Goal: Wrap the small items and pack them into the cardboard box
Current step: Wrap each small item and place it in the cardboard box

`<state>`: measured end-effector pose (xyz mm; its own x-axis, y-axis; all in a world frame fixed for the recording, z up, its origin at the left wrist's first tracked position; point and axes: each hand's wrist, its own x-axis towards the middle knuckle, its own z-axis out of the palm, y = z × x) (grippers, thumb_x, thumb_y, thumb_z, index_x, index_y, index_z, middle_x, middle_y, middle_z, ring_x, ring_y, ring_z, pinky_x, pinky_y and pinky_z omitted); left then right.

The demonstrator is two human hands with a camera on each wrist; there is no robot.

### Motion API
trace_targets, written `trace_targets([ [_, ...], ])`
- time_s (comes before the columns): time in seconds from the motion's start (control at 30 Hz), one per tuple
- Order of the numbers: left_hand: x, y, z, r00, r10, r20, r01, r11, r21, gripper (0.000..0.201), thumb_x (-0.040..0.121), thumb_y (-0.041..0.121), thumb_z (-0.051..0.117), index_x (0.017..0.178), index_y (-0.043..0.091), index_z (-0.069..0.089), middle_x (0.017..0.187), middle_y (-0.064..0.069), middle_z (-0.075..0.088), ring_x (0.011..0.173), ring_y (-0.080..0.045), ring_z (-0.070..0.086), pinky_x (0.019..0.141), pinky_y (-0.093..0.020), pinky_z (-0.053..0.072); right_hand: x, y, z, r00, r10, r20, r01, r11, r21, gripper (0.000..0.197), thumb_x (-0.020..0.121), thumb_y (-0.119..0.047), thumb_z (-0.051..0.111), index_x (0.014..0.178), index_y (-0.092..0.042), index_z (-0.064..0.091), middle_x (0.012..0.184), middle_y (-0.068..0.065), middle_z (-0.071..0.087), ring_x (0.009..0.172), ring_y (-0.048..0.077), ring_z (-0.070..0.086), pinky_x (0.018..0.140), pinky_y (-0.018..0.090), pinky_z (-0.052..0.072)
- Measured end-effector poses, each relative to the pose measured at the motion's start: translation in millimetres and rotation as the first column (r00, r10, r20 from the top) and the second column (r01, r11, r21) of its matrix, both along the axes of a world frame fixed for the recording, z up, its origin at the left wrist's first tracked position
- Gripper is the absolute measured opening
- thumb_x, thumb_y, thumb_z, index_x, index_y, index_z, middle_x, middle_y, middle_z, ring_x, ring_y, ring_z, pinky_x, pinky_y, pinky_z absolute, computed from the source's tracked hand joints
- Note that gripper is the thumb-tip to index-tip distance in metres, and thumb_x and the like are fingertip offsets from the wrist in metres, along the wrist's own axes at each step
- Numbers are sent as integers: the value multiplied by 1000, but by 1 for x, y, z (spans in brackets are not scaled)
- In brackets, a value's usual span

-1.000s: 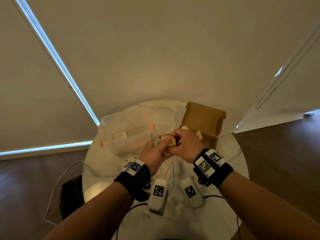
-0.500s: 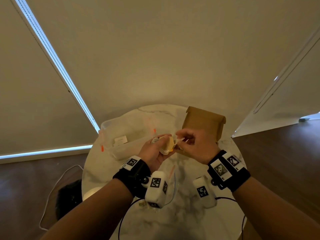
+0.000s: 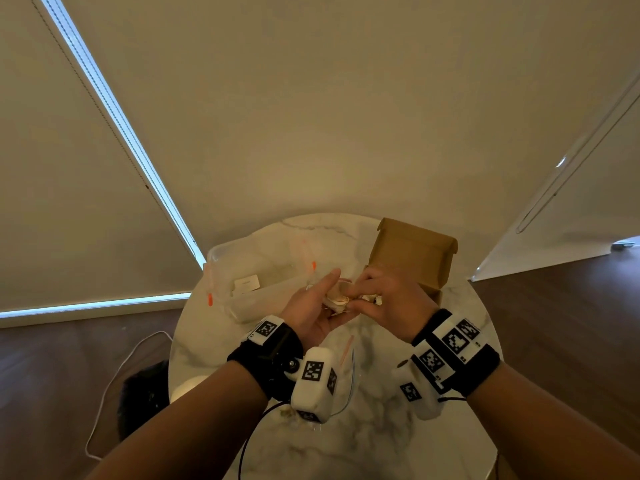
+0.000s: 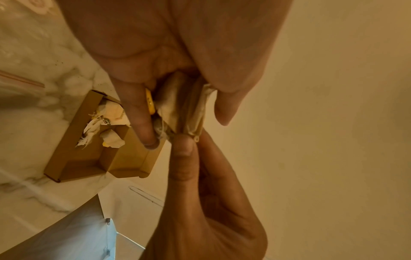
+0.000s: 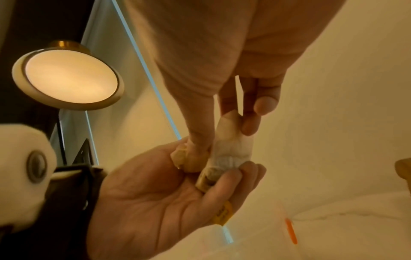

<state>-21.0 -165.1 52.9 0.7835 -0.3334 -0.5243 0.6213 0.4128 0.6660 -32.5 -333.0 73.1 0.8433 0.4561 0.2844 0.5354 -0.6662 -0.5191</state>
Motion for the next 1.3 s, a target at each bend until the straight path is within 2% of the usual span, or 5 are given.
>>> trace_targets([
  [0.23, -1, 1, 1, 1000, -21, 12, 21, 999, -42, 68, 83, 51, 64, 120, -6, 61, 120, -23, 65, 113, -29, 64, 86, -35, 57, 2, -1, 1, 996, -59, -69, 67, 991, 118, 18, 84, -19, 70, 101, -20, 75, 81, -1, 68, 71, 12, 60, 67, 26, 48],
  [0.5, -4, 1, 0, 997, -15, 74, 21, 997, -75, 74, 81, 52, 60, 125, -7, 57, 126, -26, 61, 120, -35, 59, 94, -37, 55, 7, -7, 1, 956, -106, -275, 177, 952, 249, 14, 84, -18, 72, 97, -17, 77, 80, -7, 72, 71, 5, 64, 66, 11, 45],
  [0.77, -4, -2, 0, 997, -22, 80, 27, 998, -63, 67, 85, 49, 56, 122, -7, 59, 121, -22, 65, 111, -29, 65, 87, -32, 57, 3, -4, 8, 944, -108, -311, 185, 955, 231, 11, 87, -26, 68, 89, -21, 78, 77, -9, 72, 71, 8, 65, 65, 21, 51],
  [1.07, -5, -1, 1, 998, -4, 61, 8, 998, -61, 73, 79, 51, 57, 122, -8, 58, 116, -26, 66, 101, -32, 68, 79, -31, 59, 6, -2, 13, 916, -216, -339, 304, 924, 233, 14, 90, -20, 63, 86, -17, 77, 72, -8, 71, 63, -2, 61, 55, 9, 44],
  [1.3, -6, -3, 4, 998, -13, 56, 18, 997, -75, 46, 93, 28, 56, 122, -6, 57, 102, -19, 71, 91, -28, 70, 69, -29, 58, 8, -1, 11, 948, -224, -227, 246, 967, 73, 9, 87, -26, 66, 88, -20, 73, 74, -13, 67, 66, -5, 58, 59, 7, 42],
])
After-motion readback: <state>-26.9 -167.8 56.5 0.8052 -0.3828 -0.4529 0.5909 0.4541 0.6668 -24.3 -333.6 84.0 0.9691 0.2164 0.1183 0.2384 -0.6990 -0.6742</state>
